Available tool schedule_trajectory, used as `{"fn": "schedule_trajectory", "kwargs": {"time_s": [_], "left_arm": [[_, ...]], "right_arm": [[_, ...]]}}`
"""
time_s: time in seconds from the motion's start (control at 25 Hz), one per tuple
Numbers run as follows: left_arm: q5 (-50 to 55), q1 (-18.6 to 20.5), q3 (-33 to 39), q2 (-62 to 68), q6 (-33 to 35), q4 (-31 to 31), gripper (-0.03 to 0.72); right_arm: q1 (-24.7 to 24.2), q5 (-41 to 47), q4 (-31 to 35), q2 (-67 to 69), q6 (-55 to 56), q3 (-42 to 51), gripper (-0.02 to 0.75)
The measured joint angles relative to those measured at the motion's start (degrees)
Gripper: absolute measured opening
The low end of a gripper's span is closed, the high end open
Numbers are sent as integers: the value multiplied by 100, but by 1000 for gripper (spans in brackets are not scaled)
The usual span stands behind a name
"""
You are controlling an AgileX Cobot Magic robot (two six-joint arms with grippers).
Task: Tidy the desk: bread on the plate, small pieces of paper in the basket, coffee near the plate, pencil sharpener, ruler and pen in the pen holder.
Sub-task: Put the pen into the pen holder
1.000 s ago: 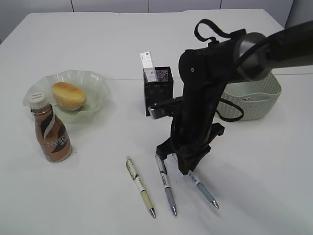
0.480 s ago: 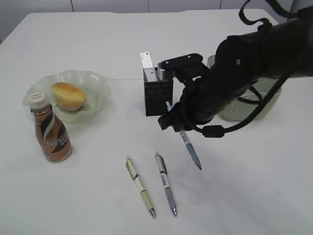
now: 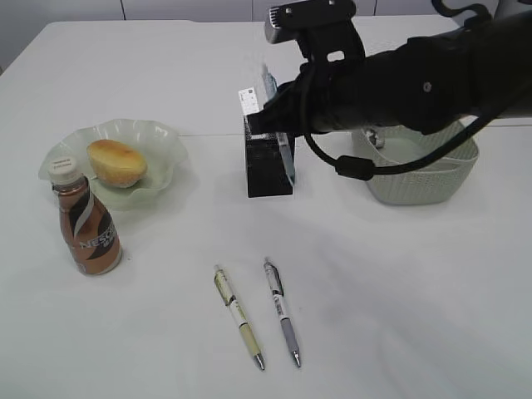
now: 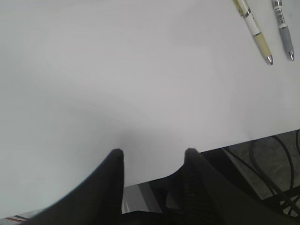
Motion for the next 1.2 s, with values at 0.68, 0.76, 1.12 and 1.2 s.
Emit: {"fn": "schedule_trajectory", "kwargs": {"time_s": [0.68,0.76,1.12,1.2], "left_arm": [[0,0,0,0,0,0,308],[0,0,0,0,0,0,308],[0,0,0,0,0,0,308],[0,0,0,0,0,0,308]], "right_arm": [[-45,-3836,114,671,-735,-13,108],[-116,-4011,277,835,-736,-51,108],[-247,-4215,450,1645,-760,-681,108],[-247,-4245,450,1802,-770,-792,108]]}}
